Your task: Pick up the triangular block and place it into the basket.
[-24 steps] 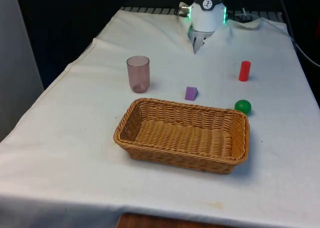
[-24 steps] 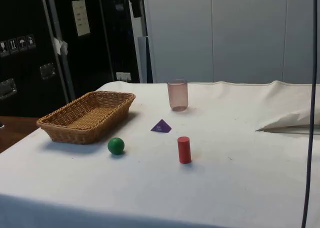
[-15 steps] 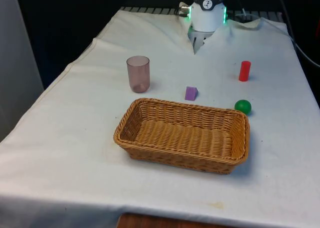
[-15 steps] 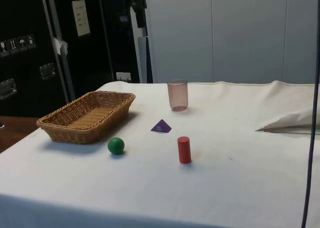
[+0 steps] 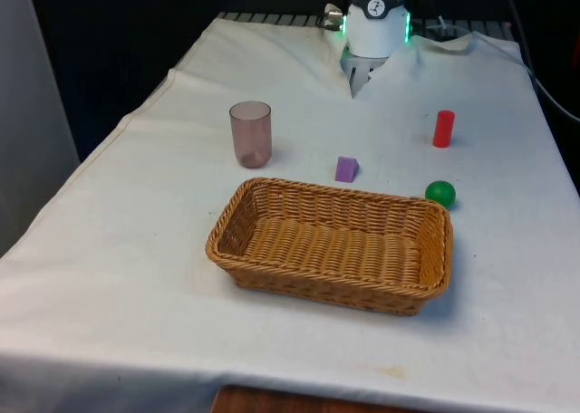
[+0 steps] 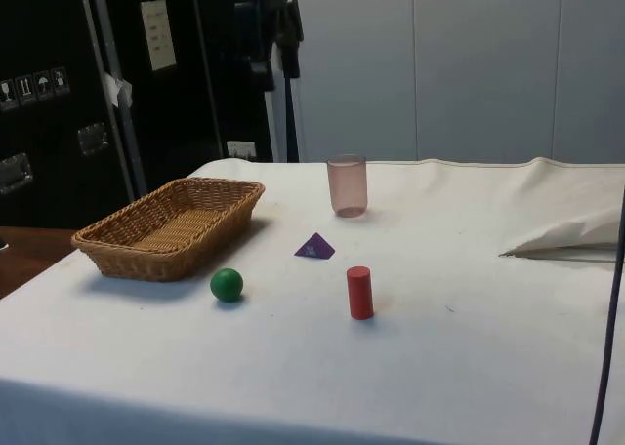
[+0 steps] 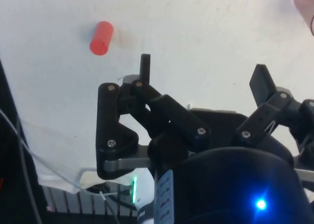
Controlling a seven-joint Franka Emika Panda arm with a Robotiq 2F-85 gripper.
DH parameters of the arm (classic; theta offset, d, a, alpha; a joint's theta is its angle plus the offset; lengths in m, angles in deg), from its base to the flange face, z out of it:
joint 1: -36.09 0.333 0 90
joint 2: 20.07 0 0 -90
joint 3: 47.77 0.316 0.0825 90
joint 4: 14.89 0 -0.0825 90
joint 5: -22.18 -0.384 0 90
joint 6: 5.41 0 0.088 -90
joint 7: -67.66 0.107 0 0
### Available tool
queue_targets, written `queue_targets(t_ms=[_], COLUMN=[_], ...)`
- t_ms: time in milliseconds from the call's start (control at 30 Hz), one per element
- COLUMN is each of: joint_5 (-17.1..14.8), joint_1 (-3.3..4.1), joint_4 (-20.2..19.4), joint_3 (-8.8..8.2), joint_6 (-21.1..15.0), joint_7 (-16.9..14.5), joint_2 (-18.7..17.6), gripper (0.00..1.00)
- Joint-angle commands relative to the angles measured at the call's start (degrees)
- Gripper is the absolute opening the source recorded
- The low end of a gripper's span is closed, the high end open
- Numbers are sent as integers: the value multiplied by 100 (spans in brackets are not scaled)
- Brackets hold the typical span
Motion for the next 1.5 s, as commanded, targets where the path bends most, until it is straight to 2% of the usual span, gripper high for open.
queue_targets(t_ms=[0,167,200,233,467,500,533,700,833,867,900,1133,1167,1200,1300,1467], joint_5=[120,275,178,304,516,430,544,659,665,590,665,688,596,670,647,602], joint_1=[6,0,0,0,0,0,-6,0,11,6,17,29,17,40,46,6], joint_4=[-138,-395,-332,-435,-676,-636,-705,-882,-980,-968,-997,-1049,-1031,-1071,-1112,-1232], joint_3=[6,11,6,11,11,6,6,6,17,11,29,86,86,97,120,92], joint_6=[-183,-470,-361,-521,-882,-785,-928,-1220,-1450,-1364,-1501,-1919,-1799,-2028,-2189,-2521], joint_7=[109,246,155,275,476,390,504,653,716,625,728,814,716,819,831,762], joint_2=[63,120,92,120,86,92,80,17,-69,-46,-97,-355,-315,-413,-487,-647], gripper=[100,100,100,100,100,100,100,100,100,100,100,100,100,100,100,100])
